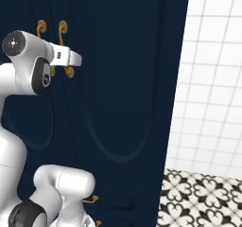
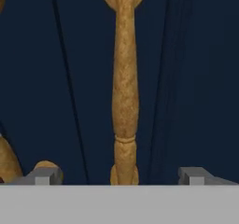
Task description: Open the cabinet, pick up the bread from the cabinet and place it in the basket. Then move the basket to the dining counter.
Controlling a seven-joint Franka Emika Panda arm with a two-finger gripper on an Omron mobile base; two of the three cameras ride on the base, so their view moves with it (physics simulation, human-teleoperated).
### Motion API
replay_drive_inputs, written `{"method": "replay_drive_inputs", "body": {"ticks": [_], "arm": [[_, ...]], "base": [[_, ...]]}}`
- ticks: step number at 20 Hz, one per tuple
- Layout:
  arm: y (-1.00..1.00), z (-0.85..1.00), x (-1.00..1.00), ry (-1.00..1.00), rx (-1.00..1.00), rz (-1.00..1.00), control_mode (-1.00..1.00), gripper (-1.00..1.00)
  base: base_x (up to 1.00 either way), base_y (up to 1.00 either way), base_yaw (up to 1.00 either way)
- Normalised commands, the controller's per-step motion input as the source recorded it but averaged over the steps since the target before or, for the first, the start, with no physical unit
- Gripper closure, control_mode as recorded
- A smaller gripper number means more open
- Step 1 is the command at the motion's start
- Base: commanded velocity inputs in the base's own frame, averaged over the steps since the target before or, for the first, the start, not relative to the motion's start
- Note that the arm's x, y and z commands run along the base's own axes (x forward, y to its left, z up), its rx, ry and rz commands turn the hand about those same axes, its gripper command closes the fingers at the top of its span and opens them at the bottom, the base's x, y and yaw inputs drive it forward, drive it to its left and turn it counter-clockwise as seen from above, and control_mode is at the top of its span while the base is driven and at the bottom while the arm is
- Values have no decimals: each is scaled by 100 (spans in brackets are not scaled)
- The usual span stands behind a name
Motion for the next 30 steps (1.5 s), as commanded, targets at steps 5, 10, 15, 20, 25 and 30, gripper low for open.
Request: {"method": "replay_drive_inputs", "body": {"ticks": [5,10,15,20,25,30], "arm": [[0,2,-2,-1,0,0,-100,-100],[0,0,-9,0,0,0,-100,-100],[0,0,0,0,0,0,100,-100],[0,0,0,0,0,0,100,-100],[0,0,0,0,0,0,100,-100],[0,0,0,0,0,0,100,-100]], "base": [[0,0,0],[0,0,0],[-44,0,0],[-72,45,0],[-3,58,0],[-15,-33,0]]}}
